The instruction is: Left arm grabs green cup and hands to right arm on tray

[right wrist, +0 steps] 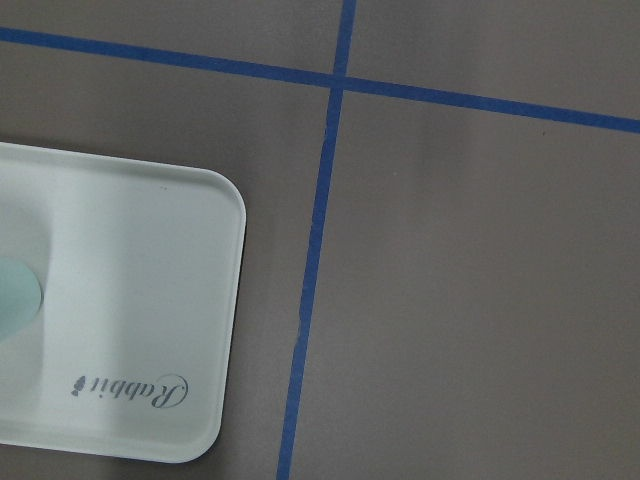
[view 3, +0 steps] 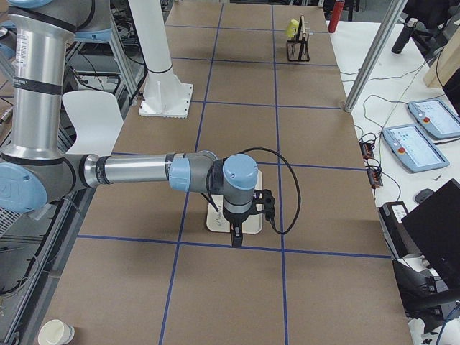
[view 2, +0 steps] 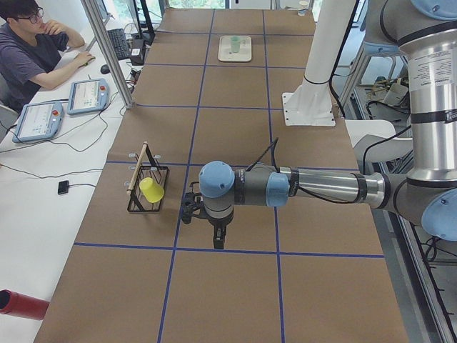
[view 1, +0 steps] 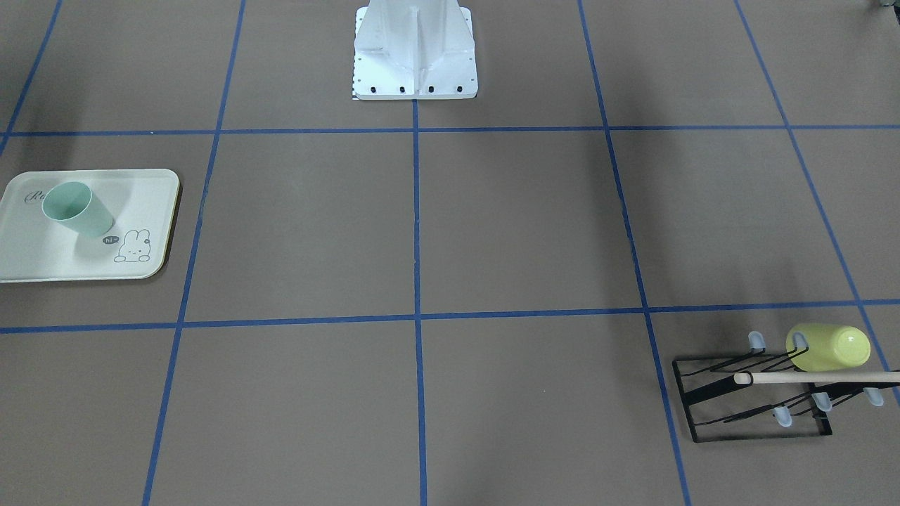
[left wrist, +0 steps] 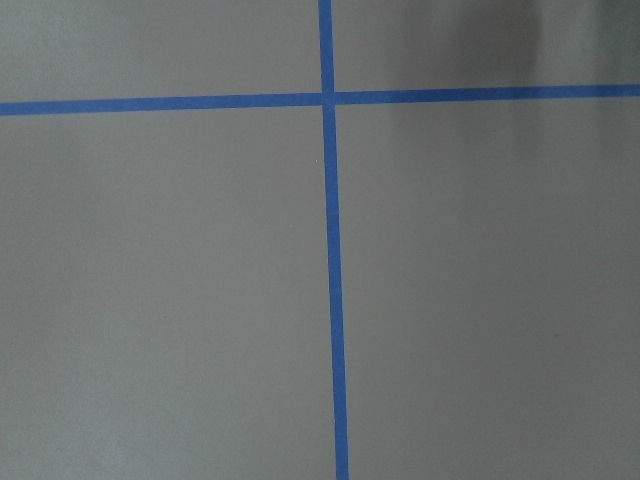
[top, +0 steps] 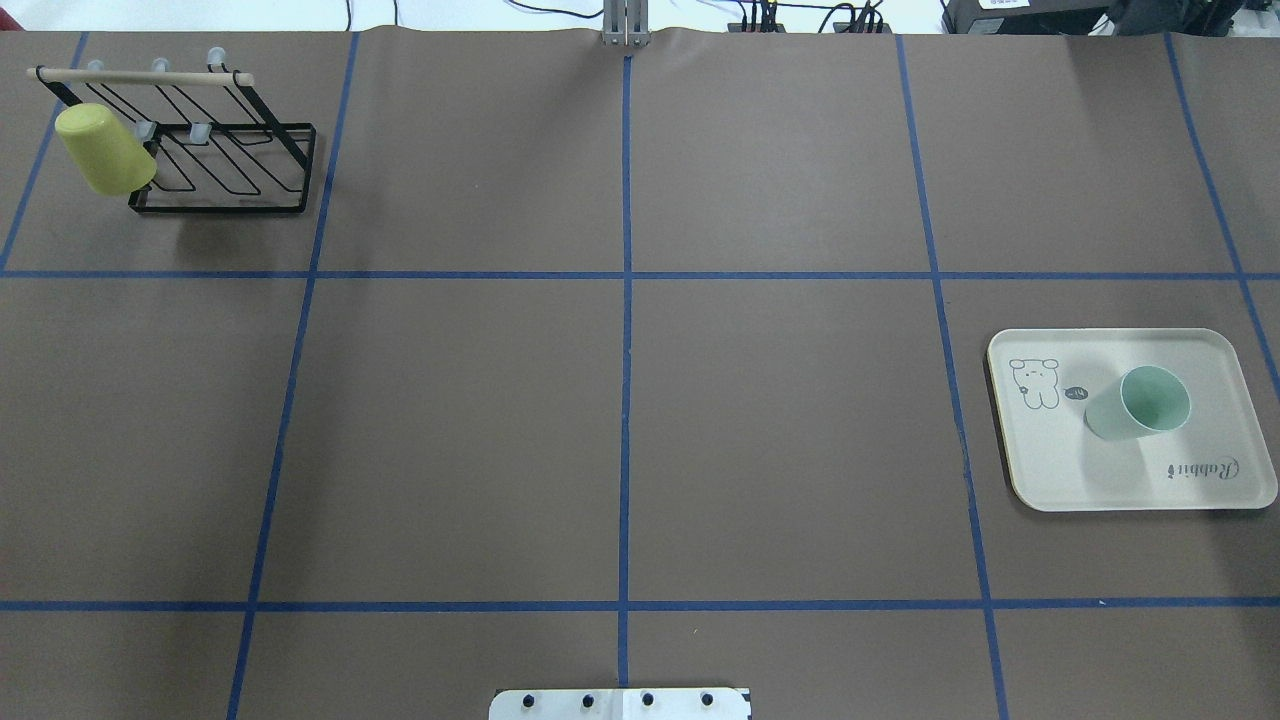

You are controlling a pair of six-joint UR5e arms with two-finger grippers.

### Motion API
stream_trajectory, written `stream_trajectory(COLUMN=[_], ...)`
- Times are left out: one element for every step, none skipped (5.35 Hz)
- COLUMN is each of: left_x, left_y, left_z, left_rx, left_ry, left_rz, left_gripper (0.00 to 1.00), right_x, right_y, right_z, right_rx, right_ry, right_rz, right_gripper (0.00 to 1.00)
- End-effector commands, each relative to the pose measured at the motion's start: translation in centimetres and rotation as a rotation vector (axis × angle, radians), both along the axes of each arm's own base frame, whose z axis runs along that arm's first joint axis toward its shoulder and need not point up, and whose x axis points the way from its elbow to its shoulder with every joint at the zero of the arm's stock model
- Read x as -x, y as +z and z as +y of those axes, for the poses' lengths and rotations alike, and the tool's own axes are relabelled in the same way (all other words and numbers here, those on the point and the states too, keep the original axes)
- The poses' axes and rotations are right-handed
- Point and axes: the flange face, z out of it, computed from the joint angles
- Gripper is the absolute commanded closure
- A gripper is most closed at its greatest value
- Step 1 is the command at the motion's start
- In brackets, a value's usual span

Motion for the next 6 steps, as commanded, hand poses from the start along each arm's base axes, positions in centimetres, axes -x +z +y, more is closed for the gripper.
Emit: stream_trajectory(left_x=[0.07, 0.00, 0.02, 0.09, 0.11, 0.12], left_y=[-0.13, -0.08, 0.15, 0.11, -0.39, -0.46], left_z=[0.06, 0.05, 0.36, 0.42, 0.38, 0.38], left_rx=[0.001, -0.001, 0.002, -0.001, -0.012, -0.014], left_ry=[0.001, 0.005, 0.005, 0.003, 0.003, 0.003], left_rz=[-0.006, -0.004, -0.007, -0.007, -0.010, -0.012], left_gripper=[0.00, 0.00, 0.00, 0.00, 0.00, 0.00], right_x=[0.03, 0.03, 0.03, 0.01, 0.02, 0.02], right_y=[-0.08, -0.20, -0.42, -0.92, -1.07, -1.07], right_z=[-0.01, -0.15, -0.31, -0.86, -0.94, -0.94], right_rx=[0.001, 0.000, -0.008, -0.021, -0.023, -0.022], right_ry=[0.003, 0.005, 0.003, 0.002, 0.003, 0.004], right_rz=[-0.004, -0.004, -0.004, -0.002, -0.003, -0.003], right_gripper=[0.00, 0.00, 0.00, 0.00, 0.00, 0.00])
